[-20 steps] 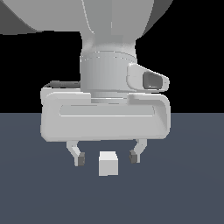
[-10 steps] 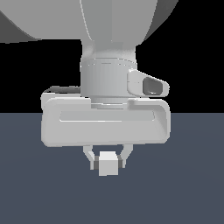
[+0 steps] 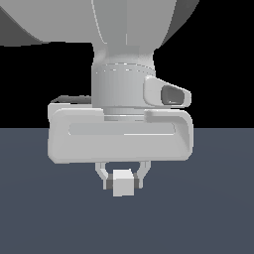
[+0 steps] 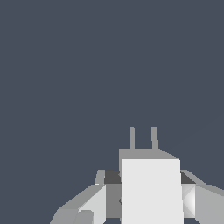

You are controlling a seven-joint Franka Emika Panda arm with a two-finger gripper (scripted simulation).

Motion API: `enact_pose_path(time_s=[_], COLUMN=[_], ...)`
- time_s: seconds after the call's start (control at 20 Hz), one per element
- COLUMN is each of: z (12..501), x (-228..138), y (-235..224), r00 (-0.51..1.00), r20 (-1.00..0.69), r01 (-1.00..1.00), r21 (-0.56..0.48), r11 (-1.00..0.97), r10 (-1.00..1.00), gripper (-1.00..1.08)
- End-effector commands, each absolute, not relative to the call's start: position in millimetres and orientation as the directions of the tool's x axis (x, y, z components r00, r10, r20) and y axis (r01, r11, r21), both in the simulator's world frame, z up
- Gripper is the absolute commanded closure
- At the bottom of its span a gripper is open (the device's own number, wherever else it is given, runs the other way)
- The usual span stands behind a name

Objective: Plug the charger into the wall socket.

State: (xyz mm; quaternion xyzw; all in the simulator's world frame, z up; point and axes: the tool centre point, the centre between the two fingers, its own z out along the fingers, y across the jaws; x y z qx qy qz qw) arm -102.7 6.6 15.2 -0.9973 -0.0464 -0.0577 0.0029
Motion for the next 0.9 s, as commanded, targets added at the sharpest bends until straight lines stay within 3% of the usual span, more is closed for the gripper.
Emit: enact_pose_path(time_s=[0.0, 0.85], z=[20.5, 94.0], x=[-99.5, -58.2], y=[6.3, -9.8], r00=[0.99, 0.975], r20=[0.117, 0.117], r01=[0.075, -0.192], r21=[-0.001, -0.001], r11=[-0.997, -0.981], r10=[0.075, -0.191], gripper=[1.08, 1.08])
